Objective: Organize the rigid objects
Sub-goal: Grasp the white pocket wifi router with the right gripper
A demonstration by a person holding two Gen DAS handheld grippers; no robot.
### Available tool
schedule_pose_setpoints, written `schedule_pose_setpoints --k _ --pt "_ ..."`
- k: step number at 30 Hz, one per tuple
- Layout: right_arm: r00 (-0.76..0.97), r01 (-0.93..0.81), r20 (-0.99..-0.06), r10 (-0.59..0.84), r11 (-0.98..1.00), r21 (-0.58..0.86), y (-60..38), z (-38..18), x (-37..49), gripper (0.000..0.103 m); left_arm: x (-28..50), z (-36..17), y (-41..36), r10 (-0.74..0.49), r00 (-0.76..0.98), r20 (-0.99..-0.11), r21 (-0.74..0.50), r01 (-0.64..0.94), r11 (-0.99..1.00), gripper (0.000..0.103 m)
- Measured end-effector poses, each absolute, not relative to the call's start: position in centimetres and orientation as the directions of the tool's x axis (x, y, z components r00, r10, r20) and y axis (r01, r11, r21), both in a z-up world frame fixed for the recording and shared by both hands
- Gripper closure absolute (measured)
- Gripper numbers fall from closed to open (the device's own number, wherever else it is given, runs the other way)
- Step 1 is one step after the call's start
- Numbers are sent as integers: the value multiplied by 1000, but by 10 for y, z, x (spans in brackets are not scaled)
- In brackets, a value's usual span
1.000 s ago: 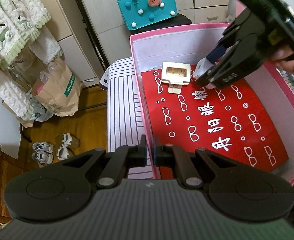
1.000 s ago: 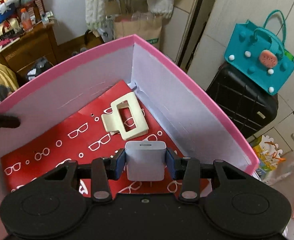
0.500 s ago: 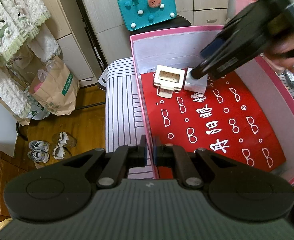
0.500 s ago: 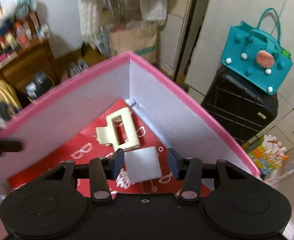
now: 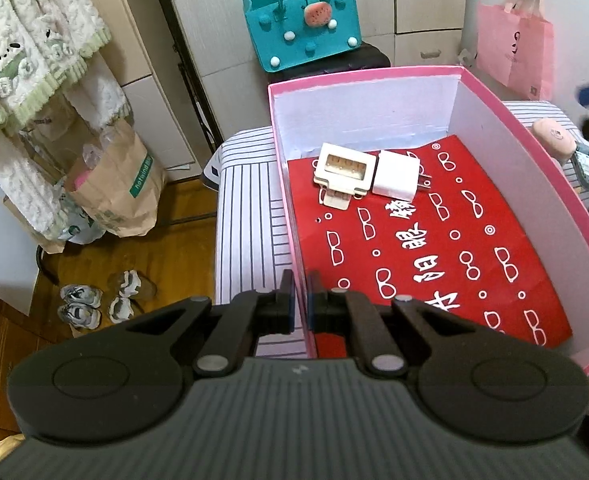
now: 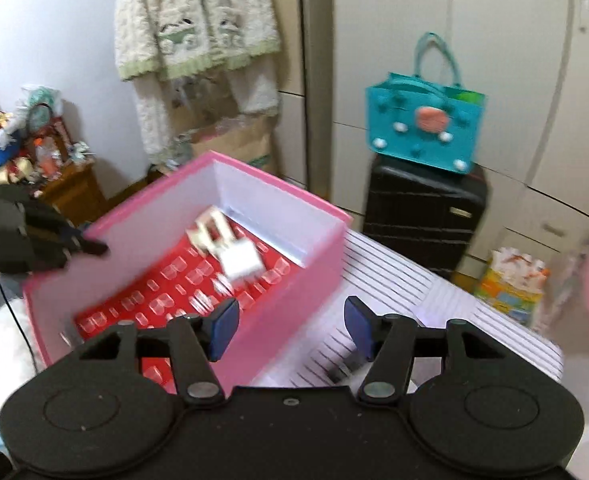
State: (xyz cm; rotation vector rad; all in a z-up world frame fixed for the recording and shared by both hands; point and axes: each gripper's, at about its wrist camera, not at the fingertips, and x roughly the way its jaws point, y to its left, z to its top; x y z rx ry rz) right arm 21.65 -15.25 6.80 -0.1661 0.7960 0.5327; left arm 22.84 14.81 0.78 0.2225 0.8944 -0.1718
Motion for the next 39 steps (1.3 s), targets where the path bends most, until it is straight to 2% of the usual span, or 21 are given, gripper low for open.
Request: schedule_pose_setpoints --k 6,11,17,19,21,27,31,35,39 --pt "561 -458 -739 372 884 97 -191 37 202 39 227 6 147 -45 624 -780 125 226 966 99" --pt "522 -420 -761 385 893 164 -202 5 206 39 217 4 138 -12 645 -764 197 251 948 98" --pt "556 -433 -749 361 895 110 -193 -18 204 28 216 5 136 -7 642 -767 203 253 946 98" --pt "553 -420 -746 371 897 134 -193 -25 208 26 216 5 136 -5 643 -766 205 251 946 98" --pt "569 -384 -743 352 913 138 -193 -32 213 20 217 5 136 -3 645 -764 208 251 945 98" --pt "567 -348 -749 342 924 158 -189 -47 226 14 216 4 137 -21 646 -763 198 264 944 98" --pt "581 -344 -753 310 931 118 -178 -54 236 11 215 3 138 -31 649 -760 190 267 945 98" --pt "619 -284 -757 209 958 33 -165 -61 239 7 217 6 146 -68 636 -768 144 276 950 97" --pt "643 -290 -743 186 957 -11 -160 -67 241 8 216 5 146 -60 646 -761 161 278 947 97"
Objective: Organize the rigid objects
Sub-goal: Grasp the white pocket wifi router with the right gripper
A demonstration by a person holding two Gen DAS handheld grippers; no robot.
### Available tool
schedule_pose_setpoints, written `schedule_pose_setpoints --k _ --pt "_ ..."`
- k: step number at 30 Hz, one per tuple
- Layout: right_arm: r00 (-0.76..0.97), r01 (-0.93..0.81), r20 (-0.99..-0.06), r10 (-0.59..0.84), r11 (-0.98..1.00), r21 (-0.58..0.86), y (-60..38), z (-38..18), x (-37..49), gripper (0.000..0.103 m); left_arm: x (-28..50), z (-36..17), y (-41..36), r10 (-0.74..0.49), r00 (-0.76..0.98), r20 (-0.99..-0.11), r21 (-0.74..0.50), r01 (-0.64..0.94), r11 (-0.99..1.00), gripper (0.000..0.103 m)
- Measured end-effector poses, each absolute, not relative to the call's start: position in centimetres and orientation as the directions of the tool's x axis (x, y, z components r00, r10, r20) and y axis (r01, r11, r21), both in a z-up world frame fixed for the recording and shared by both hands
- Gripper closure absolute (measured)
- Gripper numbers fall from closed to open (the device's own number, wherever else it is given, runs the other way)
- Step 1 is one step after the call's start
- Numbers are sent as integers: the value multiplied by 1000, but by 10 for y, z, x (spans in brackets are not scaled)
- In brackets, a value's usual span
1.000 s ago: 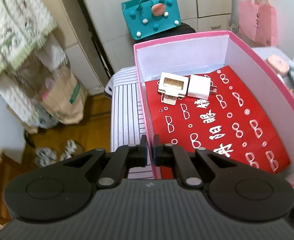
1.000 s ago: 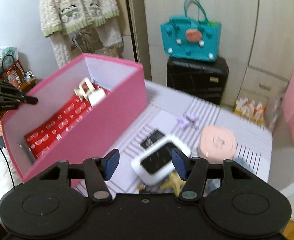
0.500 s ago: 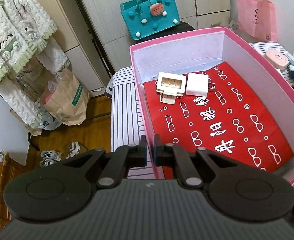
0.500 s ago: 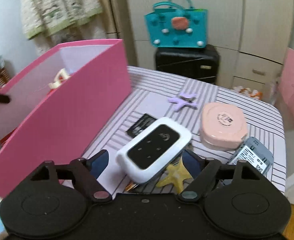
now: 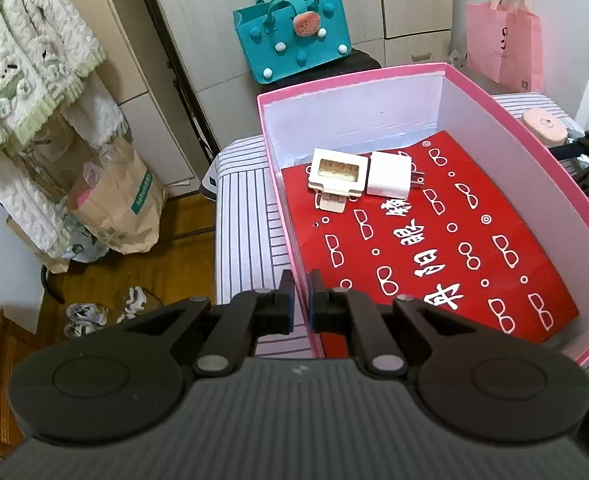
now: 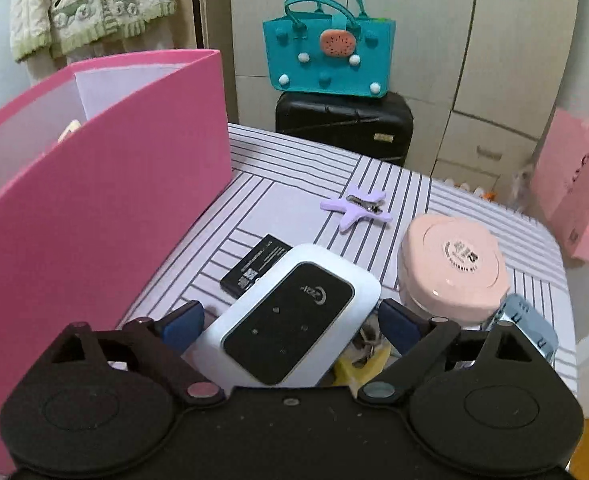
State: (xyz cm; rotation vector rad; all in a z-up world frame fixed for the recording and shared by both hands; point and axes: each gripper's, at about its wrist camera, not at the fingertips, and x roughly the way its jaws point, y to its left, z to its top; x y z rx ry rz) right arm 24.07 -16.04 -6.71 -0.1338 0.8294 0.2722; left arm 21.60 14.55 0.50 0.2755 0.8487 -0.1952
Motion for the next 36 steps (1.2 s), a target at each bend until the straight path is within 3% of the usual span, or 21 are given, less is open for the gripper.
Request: schedule_pose_setpoints --k 1,5,8,28,36 --pt "649 -295 -736 191 955 -12 -162 -67 240 9 216 5 145 -60 646 -761 162 278 947 97" --pt "666 -337 -725 176 938 -82 -164 -61 233 29 216 5 144 -68 644 -762 153 280 948 97" --pt "647 -381 -739 185 919 -104 -165 -57 228 34 214 5 143 -62 650 -758 163 281 946 97" --pt "619 -430 -761 195 895 -120 -162 -35 212 37 215 5 141 -43 653 -756 188 279 942 97" --pt "624 -414 -716 315 910 39 -177 2 206 37 215 4 139 -40 647 -762 209 304 930 97"
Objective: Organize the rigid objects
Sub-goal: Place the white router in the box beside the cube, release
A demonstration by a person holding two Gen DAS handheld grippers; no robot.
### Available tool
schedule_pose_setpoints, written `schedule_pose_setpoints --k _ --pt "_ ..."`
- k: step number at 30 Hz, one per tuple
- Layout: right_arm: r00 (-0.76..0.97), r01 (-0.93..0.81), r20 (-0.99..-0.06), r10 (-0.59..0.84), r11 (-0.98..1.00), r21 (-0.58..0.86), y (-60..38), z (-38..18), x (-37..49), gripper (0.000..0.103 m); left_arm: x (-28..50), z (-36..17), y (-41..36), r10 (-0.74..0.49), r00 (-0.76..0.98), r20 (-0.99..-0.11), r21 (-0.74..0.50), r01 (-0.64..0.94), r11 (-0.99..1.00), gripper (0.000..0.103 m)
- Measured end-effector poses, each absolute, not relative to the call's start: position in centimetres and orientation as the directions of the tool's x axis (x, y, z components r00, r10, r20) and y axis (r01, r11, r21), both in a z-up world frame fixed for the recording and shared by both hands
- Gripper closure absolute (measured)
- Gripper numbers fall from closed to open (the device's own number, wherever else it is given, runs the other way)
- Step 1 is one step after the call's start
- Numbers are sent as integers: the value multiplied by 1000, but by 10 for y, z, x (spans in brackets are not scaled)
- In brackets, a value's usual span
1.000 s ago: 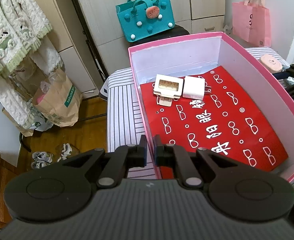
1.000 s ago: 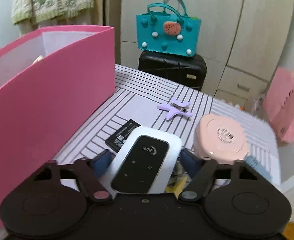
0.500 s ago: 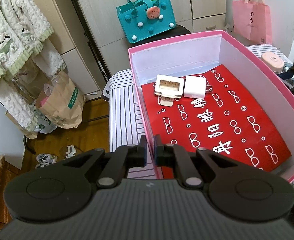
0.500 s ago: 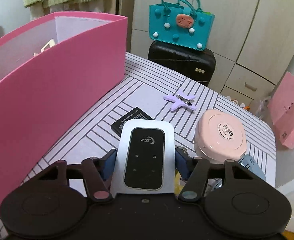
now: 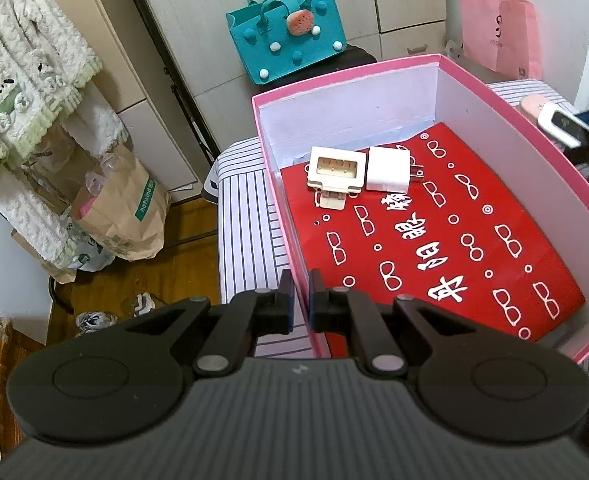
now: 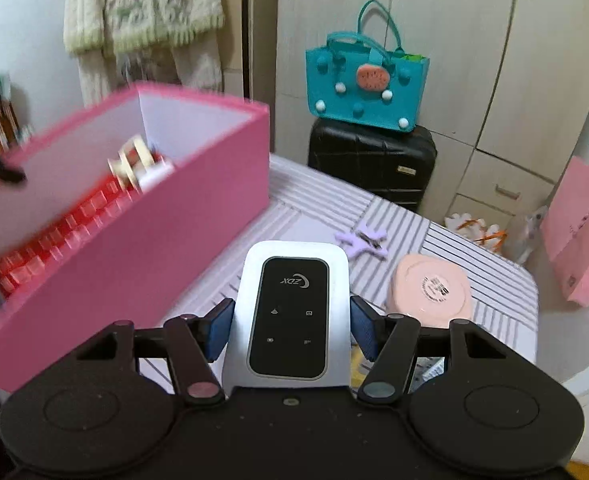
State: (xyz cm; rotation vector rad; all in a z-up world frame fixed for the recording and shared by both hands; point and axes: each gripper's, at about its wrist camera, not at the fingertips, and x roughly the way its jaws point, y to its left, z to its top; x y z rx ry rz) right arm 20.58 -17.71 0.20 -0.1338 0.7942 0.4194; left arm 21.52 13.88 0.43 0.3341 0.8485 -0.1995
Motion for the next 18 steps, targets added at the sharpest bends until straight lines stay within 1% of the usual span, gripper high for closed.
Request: schedule_pose_setpoints --k 4,11,14,18 --pt "607 -448 -682 407 885 130 -173 26 204 37 217 5 139 -47 638 -768 200 310 929 97" --pt "573 -535 -611 546 814 224 -143 55 199 37 216 5 143 -73 642 -763 173 312 934 97" --pt "539 -585 -619 571 783 211 -119 57 199 37 216 5 144 -81 644 -760 166 313 935 97" --pt "468 -640 -666 581 743 198 -84 54 210 37 215 5 148 -98 647 -756 147 313 938 96"
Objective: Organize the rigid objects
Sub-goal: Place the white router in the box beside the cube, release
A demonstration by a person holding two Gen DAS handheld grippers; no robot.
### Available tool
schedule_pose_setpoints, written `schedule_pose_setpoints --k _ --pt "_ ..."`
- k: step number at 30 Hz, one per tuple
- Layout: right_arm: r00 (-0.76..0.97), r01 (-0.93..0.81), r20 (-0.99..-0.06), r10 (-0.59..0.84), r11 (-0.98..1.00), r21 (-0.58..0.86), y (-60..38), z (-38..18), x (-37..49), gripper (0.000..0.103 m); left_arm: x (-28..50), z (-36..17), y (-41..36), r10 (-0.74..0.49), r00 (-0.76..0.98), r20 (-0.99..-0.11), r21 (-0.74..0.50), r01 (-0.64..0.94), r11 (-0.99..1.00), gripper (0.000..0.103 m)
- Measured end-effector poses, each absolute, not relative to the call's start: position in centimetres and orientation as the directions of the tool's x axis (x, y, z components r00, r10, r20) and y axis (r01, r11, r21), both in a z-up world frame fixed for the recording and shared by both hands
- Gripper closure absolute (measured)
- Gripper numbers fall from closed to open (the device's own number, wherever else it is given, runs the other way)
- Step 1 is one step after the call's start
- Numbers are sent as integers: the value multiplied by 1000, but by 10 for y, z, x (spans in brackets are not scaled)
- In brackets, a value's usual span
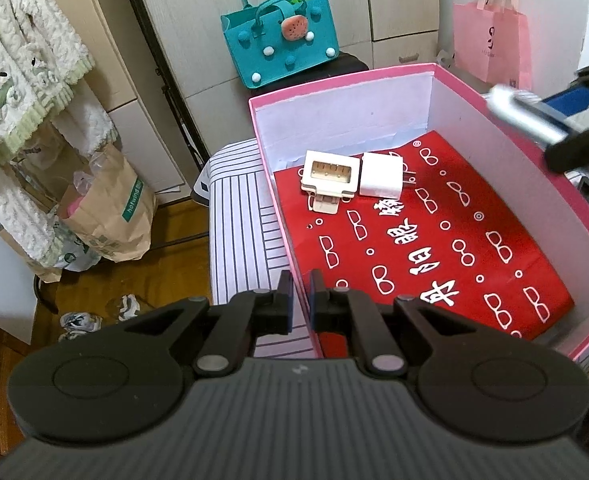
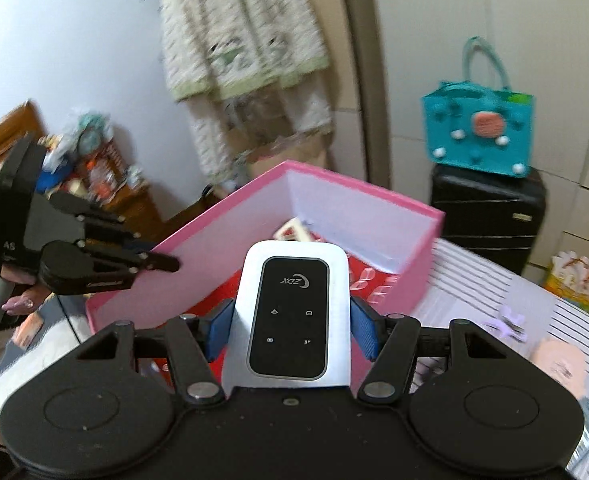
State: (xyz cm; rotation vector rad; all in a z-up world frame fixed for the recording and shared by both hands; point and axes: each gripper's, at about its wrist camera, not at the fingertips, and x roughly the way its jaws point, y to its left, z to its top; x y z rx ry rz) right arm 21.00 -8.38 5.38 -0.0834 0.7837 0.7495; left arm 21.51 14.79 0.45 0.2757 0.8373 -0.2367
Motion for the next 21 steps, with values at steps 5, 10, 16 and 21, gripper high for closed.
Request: schedule_pose_setpoints --k 5,10,16,21 --pt "318 -698 -764 561 684 211 -38 35 242 37 215 4 150 -104 647 -755 135 309 942 96" --pt "229 -724 -825 517 657 211 -6 15 268 37 215 4 150 -108 650 -752 137 313 940 96" --pt "130 -793 -867 480 575 200 24 0 290 37 215 3 150 -112 648 -753 132 316 939 96" --pt "100 -854 -893 439 499 149 50 -7 299 37 216 4 150 -117 642 -758 129 324 937 96"
